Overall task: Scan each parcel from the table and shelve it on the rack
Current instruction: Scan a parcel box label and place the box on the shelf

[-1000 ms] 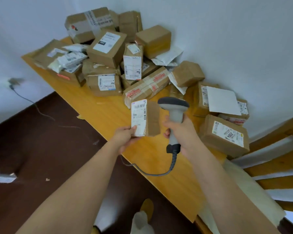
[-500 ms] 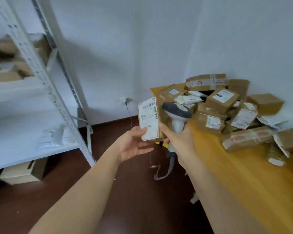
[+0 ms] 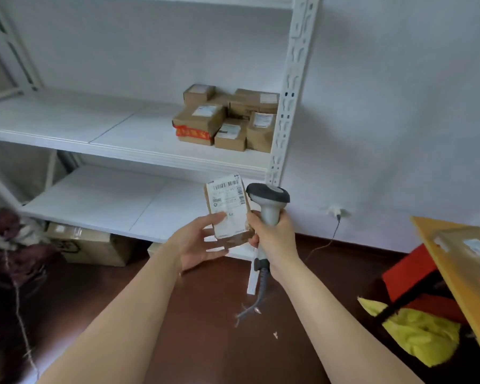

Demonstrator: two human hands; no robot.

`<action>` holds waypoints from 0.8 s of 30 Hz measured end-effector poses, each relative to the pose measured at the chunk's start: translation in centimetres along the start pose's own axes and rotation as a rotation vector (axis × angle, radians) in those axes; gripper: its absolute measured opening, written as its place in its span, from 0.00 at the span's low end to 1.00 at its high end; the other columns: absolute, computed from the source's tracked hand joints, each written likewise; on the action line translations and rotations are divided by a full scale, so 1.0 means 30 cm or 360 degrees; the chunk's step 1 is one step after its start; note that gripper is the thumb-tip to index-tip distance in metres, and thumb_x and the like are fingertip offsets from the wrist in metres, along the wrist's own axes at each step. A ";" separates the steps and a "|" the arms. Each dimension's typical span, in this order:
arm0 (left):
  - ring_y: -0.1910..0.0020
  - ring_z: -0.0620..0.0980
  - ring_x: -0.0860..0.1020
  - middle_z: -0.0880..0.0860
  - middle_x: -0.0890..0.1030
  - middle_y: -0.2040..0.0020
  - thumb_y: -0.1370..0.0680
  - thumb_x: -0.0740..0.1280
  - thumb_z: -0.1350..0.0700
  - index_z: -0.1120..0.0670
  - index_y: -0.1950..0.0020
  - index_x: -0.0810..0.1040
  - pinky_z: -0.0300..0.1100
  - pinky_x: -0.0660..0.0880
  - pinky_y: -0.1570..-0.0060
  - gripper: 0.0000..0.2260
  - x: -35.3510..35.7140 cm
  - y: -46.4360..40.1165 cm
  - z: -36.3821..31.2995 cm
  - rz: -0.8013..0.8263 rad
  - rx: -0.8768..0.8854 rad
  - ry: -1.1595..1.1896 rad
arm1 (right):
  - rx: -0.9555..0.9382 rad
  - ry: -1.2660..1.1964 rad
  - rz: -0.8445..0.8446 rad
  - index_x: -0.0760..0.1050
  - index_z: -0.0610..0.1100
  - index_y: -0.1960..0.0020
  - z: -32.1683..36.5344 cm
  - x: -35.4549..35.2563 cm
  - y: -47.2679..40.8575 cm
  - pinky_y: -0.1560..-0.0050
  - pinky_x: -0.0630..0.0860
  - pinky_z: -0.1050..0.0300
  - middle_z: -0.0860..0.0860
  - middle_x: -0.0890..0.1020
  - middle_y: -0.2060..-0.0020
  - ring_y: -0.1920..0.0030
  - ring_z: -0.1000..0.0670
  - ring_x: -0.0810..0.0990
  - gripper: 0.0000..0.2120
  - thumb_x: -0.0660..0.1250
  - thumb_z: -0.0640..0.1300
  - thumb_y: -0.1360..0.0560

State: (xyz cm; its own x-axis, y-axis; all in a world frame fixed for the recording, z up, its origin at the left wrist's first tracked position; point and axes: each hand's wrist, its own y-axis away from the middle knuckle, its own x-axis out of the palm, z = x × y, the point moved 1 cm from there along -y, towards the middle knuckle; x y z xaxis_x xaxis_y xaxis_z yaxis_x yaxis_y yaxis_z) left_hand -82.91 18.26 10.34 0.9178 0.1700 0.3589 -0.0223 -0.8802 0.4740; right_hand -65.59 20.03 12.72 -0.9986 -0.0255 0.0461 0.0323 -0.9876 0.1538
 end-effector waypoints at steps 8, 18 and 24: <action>0.52 0.65 0.83 0.63 0.79 0.43 0.31 0.78 0.51 0.38 0.31 0.61 0.57 0.80 0.49 0.36 -0.122 -0.359 -0.306 -0.0228 0.0155 -0.0025 | -0.0117 0.0122 -0.0044 0.71 0.46 0.42 0.050 0.240 -0.442 0.67 0.78 0.67 0.50 0.77 0.60 0.65 0.52 0.80 0.08 0.66 0.43 0.21; 0.50 0.53 0.81 0.54 0.83 0.46 0.23 0.70 0.50 0.36 0.27 0.59 0.46 0.80 0.53 0.30 -0.007 -0.826 -0.554 -0.0065 0.0005 -0.0487 | -0.0188 0.0326 -0.0337 0.71 0.47 0.43 0.138 0.265 -0.863 0.61 0.82 0.60 0.46 0.81 0.52 0.60 0.51 0.83 0.10 0.68 0.44 0.22; 0.51 0.51 0.80 0.49 0.81 0.49 0.20 0.66 0.46 0.38 0.31 0.70 0.45 0.79 0.50 0.18 0.103 -0.978 -0.590 0.0083 0.0001 -0.0697 | -0.0252 0.0516 -0.0483 0.74 0.50 0.45 0.106 0.237 -0.927 0.55 0.83 0.45 0.46 0.80 0.52 0.55 0.47 0.83 0.14 0.67 0.52 0.29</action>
State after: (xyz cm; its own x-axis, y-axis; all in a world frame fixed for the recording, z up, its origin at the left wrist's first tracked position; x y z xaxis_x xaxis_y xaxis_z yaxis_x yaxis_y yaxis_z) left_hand -86.44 52.45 11.76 0.9969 -0.0786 0.0074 -0.0731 -0.8830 0.4636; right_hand -73.44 47.79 11.92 -0.9242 0.2460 -0.2922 -0.2448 -0.9687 -0.0411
